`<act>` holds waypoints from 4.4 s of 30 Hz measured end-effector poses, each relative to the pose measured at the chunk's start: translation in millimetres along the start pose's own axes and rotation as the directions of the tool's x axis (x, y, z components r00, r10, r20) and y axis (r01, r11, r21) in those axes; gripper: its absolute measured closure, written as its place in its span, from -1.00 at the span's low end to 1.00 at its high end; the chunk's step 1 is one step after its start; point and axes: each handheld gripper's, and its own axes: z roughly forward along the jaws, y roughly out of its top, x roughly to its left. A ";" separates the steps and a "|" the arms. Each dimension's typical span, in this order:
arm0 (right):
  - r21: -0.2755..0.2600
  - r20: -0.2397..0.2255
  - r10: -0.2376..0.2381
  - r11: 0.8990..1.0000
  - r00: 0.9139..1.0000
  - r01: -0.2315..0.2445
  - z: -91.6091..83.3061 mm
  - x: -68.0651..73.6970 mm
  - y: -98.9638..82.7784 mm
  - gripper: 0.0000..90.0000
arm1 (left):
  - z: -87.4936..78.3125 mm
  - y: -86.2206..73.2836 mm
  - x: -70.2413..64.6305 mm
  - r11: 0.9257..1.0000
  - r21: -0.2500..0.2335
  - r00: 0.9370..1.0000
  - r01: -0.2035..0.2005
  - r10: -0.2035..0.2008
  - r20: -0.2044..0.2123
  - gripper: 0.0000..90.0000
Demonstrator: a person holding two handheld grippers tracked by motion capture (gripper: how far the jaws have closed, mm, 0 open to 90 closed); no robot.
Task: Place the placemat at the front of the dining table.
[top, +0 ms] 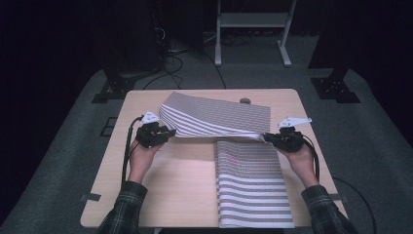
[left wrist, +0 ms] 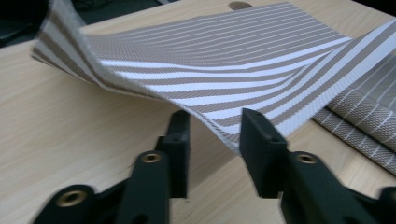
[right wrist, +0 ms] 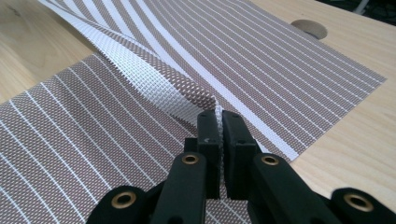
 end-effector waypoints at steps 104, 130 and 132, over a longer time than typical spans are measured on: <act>0.174 0.247 0.106 0.973 0.963 -0.151 83.9 -63.4 13.6 1.00 | 78.3 -11.4 47.6 0.970 0.242 0.978 0.007 0.044 -0.203 0.37; 0.051 0.267 0.214 0.971 0.940 -0.235 63.1 -77.9 17.8 0.03 | 61.5 -6.9 46.6 0.985 0.166 0.983 0.056 -0.026 -0.181 -0.03; 0.034 0.231 0.233 0.968 0.945 -0.247 54.9 -76.8 20.1 -0.09 | 54.5 -5.7 43.6 0.987 0.156 0.984 0.040 -0.012 -0.180 -0.15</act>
